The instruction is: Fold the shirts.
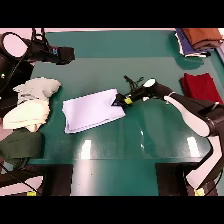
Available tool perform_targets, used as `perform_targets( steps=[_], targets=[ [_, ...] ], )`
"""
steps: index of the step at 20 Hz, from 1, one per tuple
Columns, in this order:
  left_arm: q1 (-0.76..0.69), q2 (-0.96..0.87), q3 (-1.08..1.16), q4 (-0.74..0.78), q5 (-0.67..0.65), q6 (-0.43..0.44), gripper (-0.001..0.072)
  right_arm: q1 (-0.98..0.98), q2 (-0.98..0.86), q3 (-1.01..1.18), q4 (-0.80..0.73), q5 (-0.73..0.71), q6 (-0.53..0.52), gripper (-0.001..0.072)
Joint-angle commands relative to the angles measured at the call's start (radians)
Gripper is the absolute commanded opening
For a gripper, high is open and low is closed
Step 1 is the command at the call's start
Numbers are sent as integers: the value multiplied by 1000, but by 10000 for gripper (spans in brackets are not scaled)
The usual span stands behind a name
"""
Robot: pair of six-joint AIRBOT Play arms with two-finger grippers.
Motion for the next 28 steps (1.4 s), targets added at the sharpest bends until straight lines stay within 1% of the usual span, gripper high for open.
perform_targets(
  steps=[1, 2, 4, 5, 7, 9, 12, 14, 18, 19, 21, 23, 26, 28],
  targets=[
    [-17, 0, 0, -2, -5, 0, 23, 40, -33, 140, -58, -38, 0, 18],
    [-33, 0, 0, 3, -2, 1, 23, 19, -26, 176, -103, -27, 16, 19],
    [-74, 0, 0, 4, 7, 2, 23, -58, 16, 233, -245, -6, 84, 18],
    [-95, 0, 0, 4, 12, 9, 23, -115, 49, 256, -331, 13, 114, 18],
    [-137, 0, 0, 4, 23, 24, 23, -245, 114, 290, -460, 53, 135, 18],
    [-165, 0, 0, 3, 40, 23, 23, -395, 167, 318, -539, 64, 168, 18],
    [-189, 0, 0, -1, 72, 22, 23, -630, 208, 352, -530, 79, 176, 18],
    [-189, 0, 0, -9, 68, 16, 24, -757, 220, 360, -528, 78, 178, 19],
    [-189, 0, 0, -9, 69, 14, 23, -933, 220, 360, -526, 53, 194, 19],
    [-189, 0, 0, -9, 69, 13, 24, -959, 221, 360, -516, 40, 201, 18],
    [-189, 0, 0, -9, 69, -9, 24, -999, 222, 360, -444, 23, 200, 18],
    [-189, 0, 0, -9, 68, -8, 24, -1013, 229, 370, -395, -3, 198, 18],
    [-189, 0, 0, -9, 61, -8, 24, -1009, 230, 477, -397, 3, 198, 18],
    [-189, 0, 0, -9, 57, -8, 24, -999, 231, 558, -403, 32, 198, 18]
  ],
)
